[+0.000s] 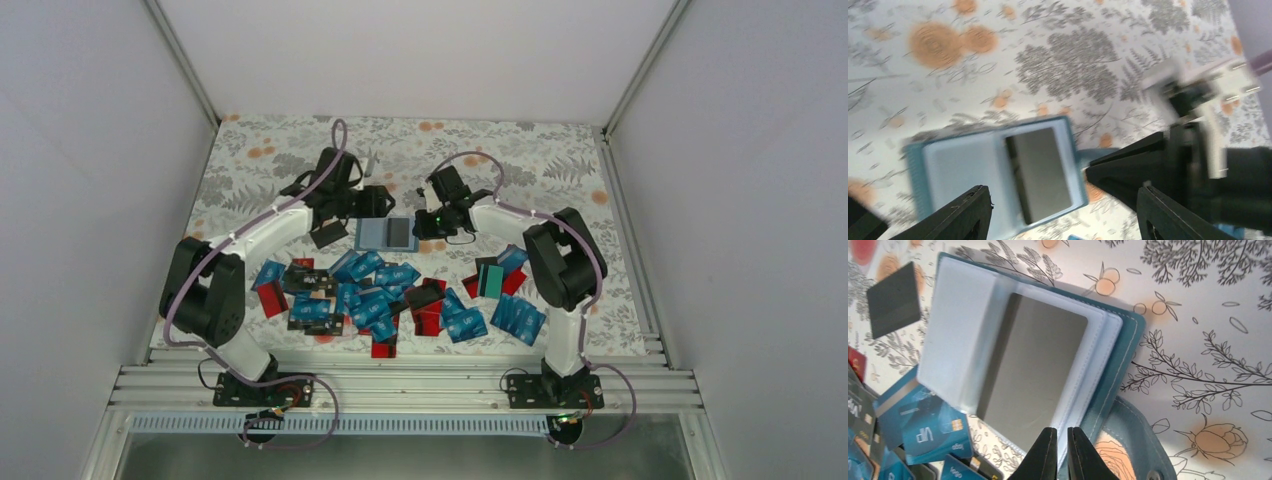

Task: Put the credit cards into the card holder

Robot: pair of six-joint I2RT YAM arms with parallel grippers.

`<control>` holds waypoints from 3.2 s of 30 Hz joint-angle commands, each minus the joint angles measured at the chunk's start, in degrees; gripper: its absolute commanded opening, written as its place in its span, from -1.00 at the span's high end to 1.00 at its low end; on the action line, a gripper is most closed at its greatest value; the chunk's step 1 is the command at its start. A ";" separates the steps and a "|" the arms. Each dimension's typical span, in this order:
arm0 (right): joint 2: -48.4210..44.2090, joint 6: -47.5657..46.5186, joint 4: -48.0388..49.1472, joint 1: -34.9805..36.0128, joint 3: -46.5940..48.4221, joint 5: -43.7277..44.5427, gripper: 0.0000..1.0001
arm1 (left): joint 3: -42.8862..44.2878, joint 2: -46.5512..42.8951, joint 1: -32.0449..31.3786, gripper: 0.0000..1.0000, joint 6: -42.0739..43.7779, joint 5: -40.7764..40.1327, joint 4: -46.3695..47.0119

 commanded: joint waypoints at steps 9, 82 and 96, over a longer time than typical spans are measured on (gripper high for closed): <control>-2.48 0.27 -0.23 0.04 2.83 -4.33 0.82 | -10.96 -2.50 6.74 -0.43 5.35 -0.01 -0.04; 5.47 0.32 2.73 -1.16 1.09 -3.97 0.83 | -6.13 7.02 6.19 -0.28 2.15 20.93 14.66; 3.04 0.23 1.92 -1.27 1.45 -3.80 0.83 | -5.05 9.61 3.92 -0.27 0.95 21.18 16.04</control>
